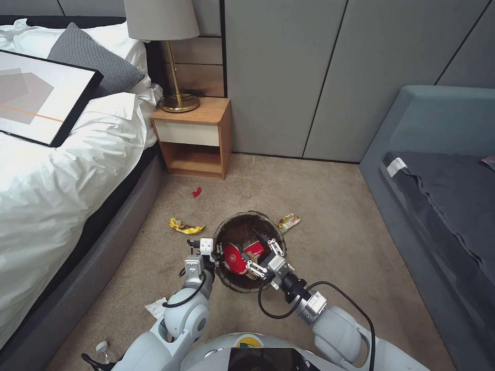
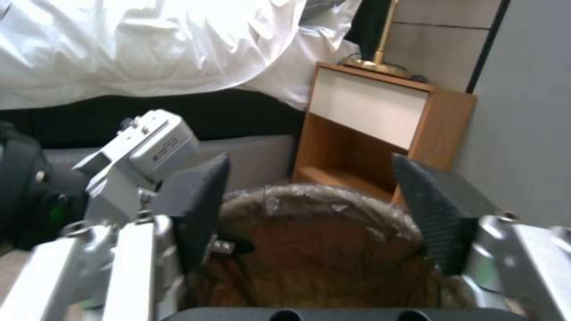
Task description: Pick up the trash bin, then pick up the garbage from the floor and place it into the trash bin.
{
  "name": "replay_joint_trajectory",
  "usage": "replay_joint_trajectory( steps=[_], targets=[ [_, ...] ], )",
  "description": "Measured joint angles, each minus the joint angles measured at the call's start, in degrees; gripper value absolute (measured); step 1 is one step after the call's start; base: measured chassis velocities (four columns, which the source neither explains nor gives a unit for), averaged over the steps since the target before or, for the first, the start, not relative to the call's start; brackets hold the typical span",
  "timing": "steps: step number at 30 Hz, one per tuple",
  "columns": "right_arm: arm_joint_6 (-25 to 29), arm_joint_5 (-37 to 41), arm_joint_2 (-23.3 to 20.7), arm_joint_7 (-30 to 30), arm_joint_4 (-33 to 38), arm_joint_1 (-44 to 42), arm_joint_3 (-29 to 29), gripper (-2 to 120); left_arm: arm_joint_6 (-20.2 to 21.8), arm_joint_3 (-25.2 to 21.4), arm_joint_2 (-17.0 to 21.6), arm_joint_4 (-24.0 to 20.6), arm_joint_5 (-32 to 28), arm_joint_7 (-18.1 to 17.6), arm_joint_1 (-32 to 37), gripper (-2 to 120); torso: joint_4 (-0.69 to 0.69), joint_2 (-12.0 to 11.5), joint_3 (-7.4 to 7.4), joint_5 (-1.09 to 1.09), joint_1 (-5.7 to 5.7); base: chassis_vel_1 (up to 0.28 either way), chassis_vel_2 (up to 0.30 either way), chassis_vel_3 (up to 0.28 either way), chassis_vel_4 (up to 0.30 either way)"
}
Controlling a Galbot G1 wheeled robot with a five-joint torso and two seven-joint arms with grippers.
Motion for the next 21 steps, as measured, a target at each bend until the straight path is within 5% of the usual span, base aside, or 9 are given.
replay_joint_trajectory(
  steps=[9, 21],
  targets=[
    [-0.4, 2.2, -0.4, 1.3, 6.2, -1.2, 4.4, 99, 0.0, -0.1, -0.2, 0.0, -0.1, 0.0, -0.2, 2, 0.0, 0.0, 0.0, 0.0, 0.0, 0.0, 0.0, 0.0, 0.0],
    [-9.3, 7.1, 3.2, 15.7, 10.7, -4.9, 22.3, 100, -0.8, -1.6, 0.0, -0.3, 0.2, 0.2, 0.7, 2, 0.0, 0.0, 0.0, 0.0, 0.0, 0.0, 0.0, 0.0, 0.0]
  ],
)
